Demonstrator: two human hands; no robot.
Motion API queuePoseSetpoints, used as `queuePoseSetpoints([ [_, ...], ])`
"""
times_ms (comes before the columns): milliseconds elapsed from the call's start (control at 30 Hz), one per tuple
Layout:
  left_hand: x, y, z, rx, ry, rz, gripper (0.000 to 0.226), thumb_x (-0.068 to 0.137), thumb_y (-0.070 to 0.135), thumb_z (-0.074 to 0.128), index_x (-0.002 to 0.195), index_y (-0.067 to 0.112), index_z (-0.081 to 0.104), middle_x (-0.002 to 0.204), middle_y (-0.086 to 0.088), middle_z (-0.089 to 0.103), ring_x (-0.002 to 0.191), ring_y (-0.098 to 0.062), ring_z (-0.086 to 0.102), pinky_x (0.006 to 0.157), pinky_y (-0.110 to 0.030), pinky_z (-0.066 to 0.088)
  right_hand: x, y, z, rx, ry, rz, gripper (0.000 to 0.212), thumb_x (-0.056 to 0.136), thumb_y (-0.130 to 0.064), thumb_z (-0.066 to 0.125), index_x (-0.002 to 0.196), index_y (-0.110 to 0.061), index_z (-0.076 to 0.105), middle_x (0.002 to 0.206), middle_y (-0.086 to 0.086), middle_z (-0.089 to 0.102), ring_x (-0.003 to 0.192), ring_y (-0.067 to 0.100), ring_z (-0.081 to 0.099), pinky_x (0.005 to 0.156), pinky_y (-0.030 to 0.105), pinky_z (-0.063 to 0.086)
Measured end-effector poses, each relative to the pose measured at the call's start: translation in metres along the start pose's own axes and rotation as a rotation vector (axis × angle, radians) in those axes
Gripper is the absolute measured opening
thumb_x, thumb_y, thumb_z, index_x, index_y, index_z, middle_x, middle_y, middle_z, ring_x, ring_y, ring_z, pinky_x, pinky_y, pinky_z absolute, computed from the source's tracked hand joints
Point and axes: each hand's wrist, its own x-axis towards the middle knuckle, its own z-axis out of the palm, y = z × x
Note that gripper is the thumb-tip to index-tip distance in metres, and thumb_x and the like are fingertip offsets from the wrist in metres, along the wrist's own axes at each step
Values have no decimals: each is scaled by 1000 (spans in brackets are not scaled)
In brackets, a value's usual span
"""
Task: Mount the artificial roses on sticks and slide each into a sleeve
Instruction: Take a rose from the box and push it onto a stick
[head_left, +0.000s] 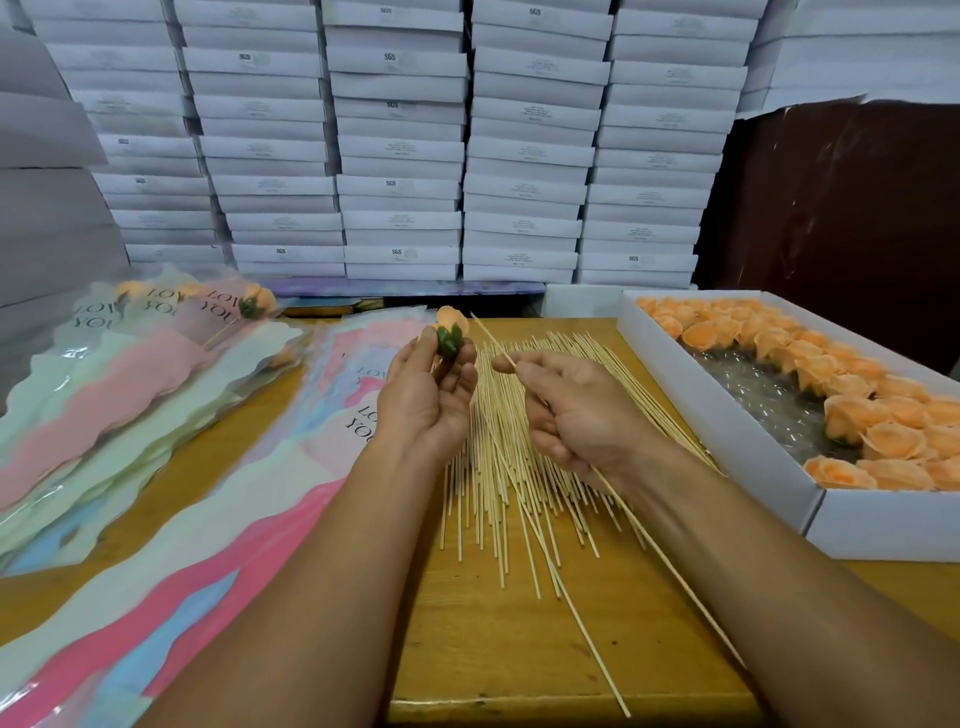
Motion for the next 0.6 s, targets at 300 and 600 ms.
queuePoseSetpoints([
  [300, 0, 2, -1, -36, 45, 40, 45, 100, 20, 59, 139, 0, 49, 108, -18, 67, 60, -14, 70, 52, -21, 56, -1, 14, 17, -284, -37, -80, 35, 106, -18, 44, 139, -28, 54, 51, 7, 63, 37, 14, 42, 39, 24, 35],
  [600, -2, 2, 0, -21, 50, 5, 20, 100, 20, 59, 106, 1, 63, 84, -14, 70, 61, -14, 68, 58, -21, 57, -1, 12, 13, -287, -44, -62, 39, 106, -15, 43, 142, -26, 52, 51, 7, 63, 35, 8, 42, 37, 19, 35],
])
